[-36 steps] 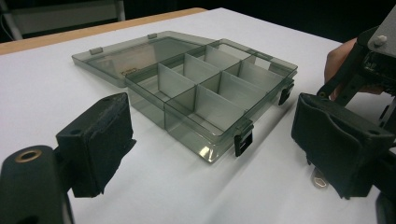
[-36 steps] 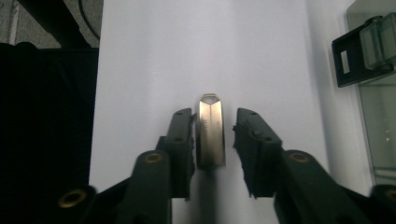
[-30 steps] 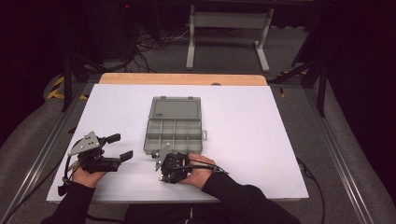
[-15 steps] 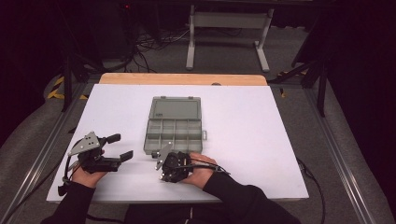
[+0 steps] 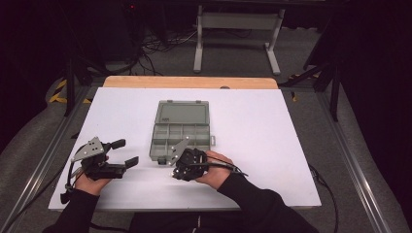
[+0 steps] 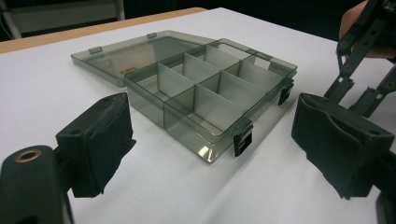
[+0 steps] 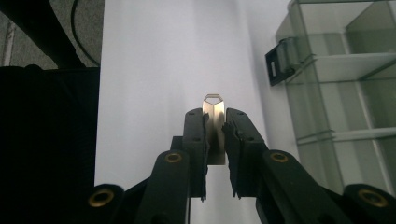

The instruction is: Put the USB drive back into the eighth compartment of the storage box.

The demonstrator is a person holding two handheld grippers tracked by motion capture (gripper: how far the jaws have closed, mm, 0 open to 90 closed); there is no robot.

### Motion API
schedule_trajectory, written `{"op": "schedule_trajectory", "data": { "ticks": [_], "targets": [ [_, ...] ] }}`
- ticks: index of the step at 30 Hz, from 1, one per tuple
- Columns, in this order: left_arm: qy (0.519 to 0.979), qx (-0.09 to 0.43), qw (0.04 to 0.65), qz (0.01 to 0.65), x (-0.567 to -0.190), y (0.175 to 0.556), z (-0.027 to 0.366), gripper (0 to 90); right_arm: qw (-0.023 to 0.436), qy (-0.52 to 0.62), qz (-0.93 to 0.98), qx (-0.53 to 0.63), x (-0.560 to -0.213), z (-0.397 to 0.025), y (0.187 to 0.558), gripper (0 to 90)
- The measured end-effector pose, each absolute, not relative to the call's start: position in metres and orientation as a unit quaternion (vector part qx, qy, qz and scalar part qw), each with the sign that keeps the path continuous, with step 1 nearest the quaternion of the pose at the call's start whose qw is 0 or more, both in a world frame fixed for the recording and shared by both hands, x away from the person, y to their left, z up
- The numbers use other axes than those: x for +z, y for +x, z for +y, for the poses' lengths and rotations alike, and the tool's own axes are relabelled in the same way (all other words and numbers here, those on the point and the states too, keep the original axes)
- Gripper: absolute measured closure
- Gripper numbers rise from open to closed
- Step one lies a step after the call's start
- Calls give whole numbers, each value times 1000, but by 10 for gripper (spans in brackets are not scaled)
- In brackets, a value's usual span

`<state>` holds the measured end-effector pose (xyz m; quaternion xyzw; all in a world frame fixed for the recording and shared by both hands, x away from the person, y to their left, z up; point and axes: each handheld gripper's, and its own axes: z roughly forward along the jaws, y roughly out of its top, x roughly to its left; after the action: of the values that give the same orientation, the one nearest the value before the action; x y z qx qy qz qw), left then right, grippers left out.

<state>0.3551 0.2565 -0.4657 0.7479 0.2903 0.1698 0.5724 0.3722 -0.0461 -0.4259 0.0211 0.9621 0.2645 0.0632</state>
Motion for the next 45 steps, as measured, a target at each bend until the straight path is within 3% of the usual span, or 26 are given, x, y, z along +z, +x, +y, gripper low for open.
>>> {"op": "schedule_trajectory", "data": {
  "ticks": [19, 45],
  "targets": [
    [747, 170, 573, 291, -466, 355, 256, 132, 85, 53, 957, 273, -397, -66, 389, 792],
    [748, 169, 572, 290, -466, 355, 256, 132, 111, 112, 949, 273, -390, -88, 414, 791]
  ]
}}
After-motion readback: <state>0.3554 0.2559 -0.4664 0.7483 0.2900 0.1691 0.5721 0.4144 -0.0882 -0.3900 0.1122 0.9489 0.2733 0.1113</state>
